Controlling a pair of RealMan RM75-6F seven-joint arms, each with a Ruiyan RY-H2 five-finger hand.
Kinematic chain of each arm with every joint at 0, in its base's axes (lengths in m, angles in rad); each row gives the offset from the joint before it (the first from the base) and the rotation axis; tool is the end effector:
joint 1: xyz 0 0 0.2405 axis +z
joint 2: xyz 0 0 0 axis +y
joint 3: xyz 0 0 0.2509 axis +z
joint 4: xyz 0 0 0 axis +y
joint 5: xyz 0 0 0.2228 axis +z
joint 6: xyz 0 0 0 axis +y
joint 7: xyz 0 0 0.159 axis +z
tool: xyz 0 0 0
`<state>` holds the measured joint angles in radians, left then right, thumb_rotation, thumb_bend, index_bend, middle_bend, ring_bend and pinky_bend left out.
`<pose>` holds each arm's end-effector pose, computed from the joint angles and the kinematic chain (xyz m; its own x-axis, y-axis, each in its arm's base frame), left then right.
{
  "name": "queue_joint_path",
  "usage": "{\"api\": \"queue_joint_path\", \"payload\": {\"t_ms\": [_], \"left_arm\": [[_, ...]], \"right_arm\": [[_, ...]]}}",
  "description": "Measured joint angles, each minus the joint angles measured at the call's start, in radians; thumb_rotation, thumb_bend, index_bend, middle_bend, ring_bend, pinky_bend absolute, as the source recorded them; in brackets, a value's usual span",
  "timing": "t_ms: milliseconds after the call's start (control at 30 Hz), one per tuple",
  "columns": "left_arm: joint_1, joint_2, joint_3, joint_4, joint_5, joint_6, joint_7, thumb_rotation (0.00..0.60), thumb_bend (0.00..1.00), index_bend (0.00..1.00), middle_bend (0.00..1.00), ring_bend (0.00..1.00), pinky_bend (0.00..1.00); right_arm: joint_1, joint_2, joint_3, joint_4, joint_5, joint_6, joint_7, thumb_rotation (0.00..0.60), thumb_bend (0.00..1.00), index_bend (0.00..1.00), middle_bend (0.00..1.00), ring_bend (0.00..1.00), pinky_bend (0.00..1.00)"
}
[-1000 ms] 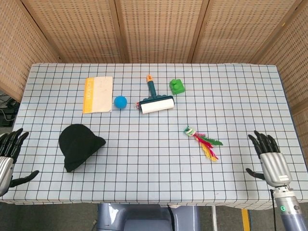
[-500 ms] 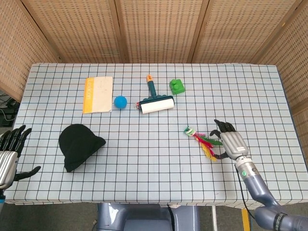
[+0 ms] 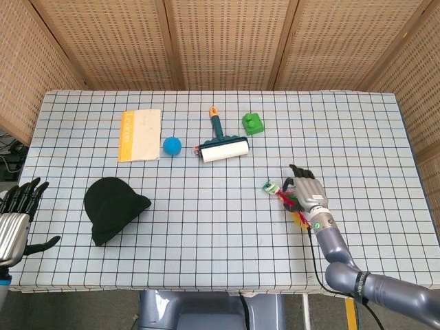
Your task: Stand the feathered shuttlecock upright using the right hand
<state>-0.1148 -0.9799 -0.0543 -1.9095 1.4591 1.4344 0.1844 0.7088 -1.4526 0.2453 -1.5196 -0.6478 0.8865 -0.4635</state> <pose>-0.2602 0.2003 0.1553 0.4177 0.0527 0.9071 0.9086 -0.0280 -0.4167 -0.2044 -0.3719 -0.0047 0.2962 -0.4132 0.8611 -0.9446 0.0068 0.3281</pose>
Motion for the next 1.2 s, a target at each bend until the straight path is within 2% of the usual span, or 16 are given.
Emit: {"api": "queue_joint_path", "payload": {"t_ms": [600, 933, 1200], "left_arm": [[0.0, 0.001, 0.012, 0.001, 0.01, 0.0, -0.001, 0.6, 0.0, 0.0, 0.0, 0.0, 0.0], [0.001, -0.001, 0.016, 0.001, 0.013, 0.004, 0.0, 0.6, 0.0, 0.0, 0.0, 0.0, 0.0], [-0.001, -0.001, 0.017, 0.002, 0.015, 0.003, -0.001, 0.6, 0.0, 0.0, 0.0, 0.0, 0.0]], "right_arm": [[0.021, 0.025, -0.069, -0.009, 0.047, -0.003, -0.026, 0.6, 0.55, 0.5, 0.0, 0.0, 0.0], [0.037, 0.021, -0.102, 0.027, 0.059, -0.013, -0.036, 0.6, 0.7, 0.6, 0.0, 0.0, 0.0], [0.041, 0.018, -0.113, 0.036, 0.042, 0.01, -0.037, 0.6, 0.72, 0.78, 0.0, 0.0, 0.0]]}}
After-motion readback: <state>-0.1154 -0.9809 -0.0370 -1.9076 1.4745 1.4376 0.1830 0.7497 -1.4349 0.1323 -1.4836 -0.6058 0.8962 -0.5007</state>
